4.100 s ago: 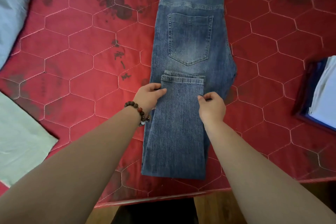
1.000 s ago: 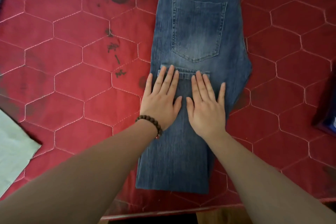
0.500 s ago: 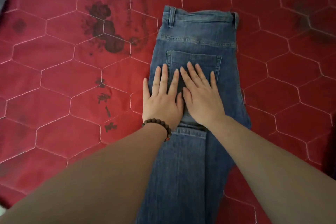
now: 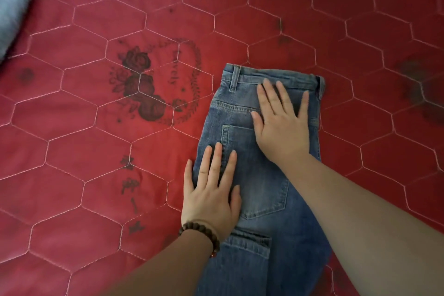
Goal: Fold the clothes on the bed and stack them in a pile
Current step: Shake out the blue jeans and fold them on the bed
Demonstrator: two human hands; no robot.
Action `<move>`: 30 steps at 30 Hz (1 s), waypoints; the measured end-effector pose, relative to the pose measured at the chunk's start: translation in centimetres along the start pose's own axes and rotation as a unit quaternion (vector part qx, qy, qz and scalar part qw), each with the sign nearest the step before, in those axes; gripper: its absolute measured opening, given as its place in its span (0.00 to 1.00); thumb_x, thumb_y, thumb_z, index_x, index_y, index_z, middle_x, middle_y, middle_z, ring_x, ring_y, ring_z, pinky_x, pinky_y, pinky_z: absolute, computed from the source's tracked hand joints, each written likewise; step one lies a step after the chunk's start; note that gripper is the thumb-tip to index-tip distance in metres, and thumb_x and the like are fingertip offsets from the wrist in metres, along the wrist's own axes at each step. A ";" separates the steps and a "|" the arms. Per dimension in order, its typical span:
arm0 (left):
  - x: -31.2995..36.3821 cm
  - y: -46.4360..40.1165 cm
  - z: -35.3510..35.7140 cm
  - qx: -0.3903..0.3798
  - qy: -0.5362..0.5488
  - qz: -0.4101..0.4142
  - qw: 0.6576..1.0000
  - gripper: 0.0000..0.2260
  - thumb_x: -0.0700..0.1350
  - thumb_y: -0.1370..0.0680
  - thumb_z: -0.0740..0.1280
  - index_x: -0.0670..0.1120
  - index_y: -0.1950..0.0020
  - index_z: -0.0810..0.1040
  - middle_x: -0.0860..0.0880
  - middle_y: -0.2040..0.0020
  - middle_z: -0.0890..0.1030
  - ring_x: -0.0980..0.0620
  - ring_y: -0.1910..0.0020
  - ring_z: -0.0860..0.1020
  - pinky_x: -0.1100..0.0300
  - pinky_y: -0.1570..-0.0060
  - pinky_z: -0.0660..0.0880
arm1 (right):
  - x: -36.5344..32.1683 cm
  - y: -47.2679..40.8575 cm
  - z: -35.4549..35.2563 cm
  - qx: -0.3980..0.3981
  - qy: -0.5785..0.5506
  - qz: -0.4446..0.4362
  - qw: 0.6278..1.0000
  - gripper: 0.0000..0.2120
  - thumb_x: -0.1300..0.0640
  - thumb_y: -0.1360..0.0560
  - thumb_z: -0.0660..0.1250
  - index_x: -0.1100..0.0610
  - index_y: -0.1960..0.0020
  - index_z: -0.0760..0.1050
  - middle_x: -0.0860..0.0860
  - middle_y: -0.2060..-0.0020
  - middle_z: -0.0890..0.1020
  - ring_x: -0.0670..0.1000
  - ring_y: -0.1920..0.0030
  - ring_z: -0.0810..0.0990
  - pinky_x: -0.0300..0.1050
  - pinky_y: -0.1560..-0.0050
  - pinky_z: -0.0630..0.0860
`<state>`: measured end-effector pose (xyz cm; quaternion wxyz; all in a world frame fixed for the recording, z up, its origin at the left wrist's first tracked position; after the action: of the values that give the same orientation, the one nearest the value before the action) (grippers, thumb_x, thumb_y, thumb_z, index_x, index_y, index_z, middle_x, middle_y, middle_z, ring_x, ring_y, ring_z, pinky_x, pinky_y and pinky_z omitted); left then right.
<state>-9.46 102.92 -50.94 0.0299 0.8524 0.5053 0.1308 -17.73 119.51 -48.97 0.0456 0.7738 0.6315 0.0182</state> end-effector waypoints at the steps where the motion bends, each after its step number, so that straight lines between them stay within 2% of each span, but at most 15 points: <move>1: 0.0 0.0 0.0 -0.001 0.000 0.000 1.000 0.28 0.55 0.20 0.51 0.50 0.21 0.54 0.46 0.20 0.53 0.47 0.21 0.50 0.38 0.27 0.51 | 0.1 -0.2 -0.7 0.017 -0.017 0.002 1.000 0.26 0.46 0.17 0.50 0.53 0.22 0.55 0.51 0.22 0.57 0.52 0.22 0.52 0.65 0.25 0.39; 3: 0.0 0.0 0.1 -0.001 0.003 0.001 1.000 0.28 0.55 0.20 0.51 0.50 0.21 0.55 0.46 0.20 0.53 0.47 0.21 0.50 0.38 0.27 0.52 | 0.0 -1.4 -2.4 0.050 -0.058 -0.009 0.997 0.26 0.47 0.18 0.56 0.56 0.24 0.61 0.55 0.25 0.63 0.55 0.24 0.58 0.65 0.25 0.43; 4: 0.0 -0.1 0.0 0.000 0.005 0.001 1.000 0.28 0.55 0.20 0.51 0.50 0.21 0.55 0.46 0.20 0.53 0.47 0.21 0.50 0.38 0.27 0.51 | 0.0 -2.4 -3.0 0.049 -0.072 -0.019 0.996 0.27 0.47 0.19 0.57 0.56 0.23 0.59 0.55 0.25 0.63 0.55 0.24 0.58 0.64 0.25 0.43; 6: -0.1 -0.1 0.1 0.000 0.008 0.003 1.000 0.28 0.55 0.21 0.51 0.50 0.21 0.55 0.46 0.20 0.53 0.47 0.21 0.50 0.38 0.27 0.52 | -0.3 -4.7 -3.0 -0.006 -0.088 -0.042 0.995 0.33 0.44 0.20 0.58 0.55 0.21 0.51 0.54 0.25 0.64 0.55 0.23 0.56 0.62 0.24 0.42; 8: -0.1 -0.1 0.0 0.003 0.012 0.004 1.000 0.28 0.55 0.21 0.52 0.50 0.21 0.55 0.46 0.20 0.53 0.47 0.21 0.50 0.38 0.28 0.52 | -0.6 -6.2 -2.7 -0.053 -0.086 -0.053 0.993 0.37 0.44 0.21 0.62 0.56 0.21 0.50 0.55 0.32 0.71 0.56 0.28 0.63 0.59 0.23 0.44; 10: -0.1 0.0 0.0 0.003 0.017 0.005 1.000 0.28 0.55 0.21 0.52 0.50 0.21 0.55 0.46 0.20 0.53 0.47 0.21 0.51 0.38 0.28 0.53 | -1.1 -6.2 -3.6 -0.029 -0.076 -0.076 0.994 0.31 0.48 0.24 0.68 0.59 0.26 0.63 0.56 0.42 0.74 0.59 0.37 0.69 0.57 0.25 0.54; 12: -0.1 0.0 -0.1 0.005 0.020 0.004 1.000 0.28 0.55 0.21 0.52 0.50 0.21 0.55 0.47 0.20 0.53 0.47 0.21 0.51 0.37 0.28 0.53 | -1.3 -5.3 -5.0 0.028 -0.075 -0.097 0.992 0.18 0.56 0.26 0.71 0.61 0.39 0.76 0.57 0.48 0.75 0.60 0.44 0.71 0.56 0.38 0.67; 13: -0.1 0.0 -0.1 0.005 0.021 0.005 1.000 0.28 0.55 0.21 0.52 0.50 0.21 0.55 0.47 0.20 0.53 0.47 0.21 0.51 0.37 0.28 0.54 | -1.3 -4.6 -5.3 0.045 -0.077 -0.102 0.991 0.14 0.59 0.28 0.72 0.62 0.44 0.77 0.58 0.48 0.75 0.60 0.46 0.72 0.55 0.44 0.68; 15: 0.0 0.0 -0.1 0.007 0.023 0.006 1.000 0.28 0.55 0.21 0.52 0.50 0.21 0.55 0.47 0.20 0.53 0.47 0.21 0.51 0.37 0.28 0.54 | -1.4 -3.6 -4.9 0.041 -0.074 -0.116 0.990 0.10 0.62 0.28 0.71 0.62 0.47 0.77 0.59 0.44 0.76 0.61 0.43 0.73 0.57 0.44 0.68; 17: -0.1 0.0 0.0 0.010 0.026 0.007 1.000 0.28 0.55 0.21 0.52 0.50 0.21 0.54 0.47 0.20 0.53 0.47 0.21 0.51 0.37 0.28 0.53 | -1.3 -3.3 -4.4 0.029 -0.069 -0.129 0.989 0.10 0.59 0.26 0.69 0.60 0.46 0.76 0.56 0.45 0.79 0.59 0.41 0.75 0.57 0.39 0.66; 20: 0.0 0.0 0.0 0.014 0.029 0.008 0.999 0.28 0.55 0.21 0.53 0.50 0.21 0.55 0.46 0.20 0.53 0.47 0.21 0.51 0.37 0.28 0.53 | 0.3 -4.0 -4.1 0.007 -0.041 -0.105 0.994 0.16 0.43 0.23 0.64 0.55 0.44 0.73 0.49 0.51 0.79 0.55 0.47 0.76 0.55 0.38 0.64; 23: 0.1 -0.1 -0.4 0.024 0.036 0.012 0.999 0.28 0.55 0.21 0.53 0.50 0.21 0.55 0.46 0.20 0.52 0.47 0.21 0.50 0.37 0.28 0.53 | 2.6 -5.4 -2.9 -0.065 -0.017 -0.053 0.996 0.23 0.29 0.27 0.55 0.49 0.52 0.68 0.44 0.59 0.73 0.51 0.54 0.70 0.54 0.43 0.63; 25: -0.1 0.1 -0.9 0.040 0.055 0.010 0.998 0.29 0.55 0.21 0.54 0.50 0.21 0.55 0.47 0.20 0.52 0.48 0.21 0.50 0.39 0.28 0.53 | 3.4 -5.8 -2.6 -0.088 -0.037 -0.032 0.995 0.26 0.27 0.29 0.55 0.50 0.56 0.68 0.44 0.62 0.74 0.51 0.55 0.69 0.53 0.47 0.62; 27: -0.8 0.5 -1.8 0.071 0.093 -0.015 0.993 0.29 0.55 0.21 0.55 0.48 0.22 0.55 0.45 0.21 0.53 0.46 0.22 0.51 0.41 0.27 0.53 | 3.9 -5.9 -2.6 -0.088 -0.038 -0.015 0.995 0.26 0.28 0.29 0.58 0.51 0.55 0.69 0.46 0.62 0.74 0.52 0.54 0.69 0.54 0.45 0.63; 30: -2.4 0.8 -3.3 0.135 0.181 -0.079 0.971 0.27 0.52 0.21 0.57 0.42 0.25 0.61 0.40 0.25 0.64 0.44 0.27 0.65 0.46 0.30 0.62 | 4.4 -5.5 -2.5 -0.081 -0.005 0.015 0.997 0.23 0.32 0.28 0.62 0.52 0.53 0.66 0.49 0.58 0.75 0.56 0.48 0.72 0.56 0.37 0.63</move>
<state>-10.69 100.22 -48.06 -0.1669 0.7682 0.5811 0.2107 -22.39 125.02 -47.11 0.1110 0.7770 0.6162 0.0654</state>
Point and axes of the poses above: each hand's wrist, its own y-axis away from the middle knuckle, its own z-axis out of the palm, x = y × z, the point moved 10 cm from there along -y, towards the middle knuckle
